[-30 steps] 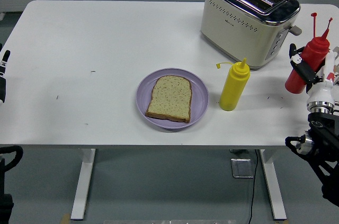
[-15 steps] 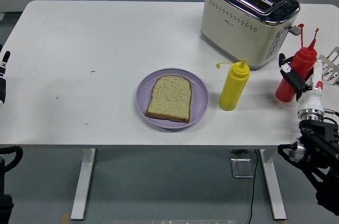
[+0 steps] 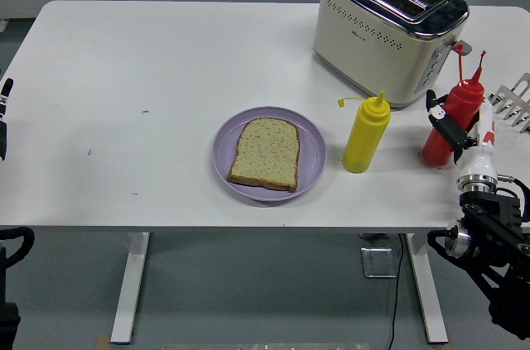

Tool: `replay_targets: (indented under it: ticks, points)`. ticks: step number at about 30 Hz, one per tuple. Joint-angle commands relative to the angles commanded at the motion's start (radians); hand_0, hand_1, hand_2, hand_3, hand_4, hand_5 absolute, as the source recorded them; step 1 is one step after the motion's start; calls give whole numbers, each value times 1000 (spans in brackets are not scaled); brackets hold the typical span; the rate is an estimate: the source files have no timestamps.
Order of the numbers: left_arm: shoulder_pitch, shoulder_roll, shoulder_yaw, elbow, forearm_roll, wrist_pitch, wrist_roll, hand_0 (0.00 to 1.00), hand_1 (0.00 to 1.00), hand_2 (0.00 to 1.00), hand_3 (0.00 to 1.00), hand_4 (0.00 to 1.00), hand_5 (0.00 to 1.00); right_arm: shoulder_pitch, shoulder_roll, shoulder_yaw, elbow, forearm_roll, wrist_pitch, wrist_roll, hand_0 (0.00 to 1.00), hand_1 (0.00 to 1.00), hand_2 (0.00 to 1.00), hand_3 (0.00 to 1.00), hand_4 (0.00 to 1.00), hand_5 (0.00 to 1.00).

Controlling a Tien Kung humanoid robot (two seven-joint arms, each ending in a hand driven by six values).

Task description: Pick up the cup,pour liquid into bread,place the cup on the desk

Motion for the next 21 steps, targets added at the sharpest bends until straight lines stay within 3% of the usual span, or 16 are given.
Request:
replay_targets:
  ticks: [5,6,11,12,21]
  points:
    - [0,0,0,0,0,0,0,842,860,881,770,656,998,1,4,-7,-2,5,-1,0,87,85,219,268,708,116]
    - [1,-1,0,0,0,0,0,840,860,881,770,655,998,1,5,-7,-2,5,-1,0,116,141,273,296,707,118]
    - [0,-1,0,0,0,0,0,840,860,881,770,655,998,-1,4,-10,-4,12,0,0,116,141,273,296,707,118]
    - [0,0,-1,0,0,0,0,838,859,880,770,656,998,-2,4,-12,-4,15,-1,0,138,207,331,334,711,117]
    - [-1,0,-1,0,-1,0,0,836,858,879,770,659,998,-8,3,-19,2,16,-9,0,150,241,361,346,715,115]
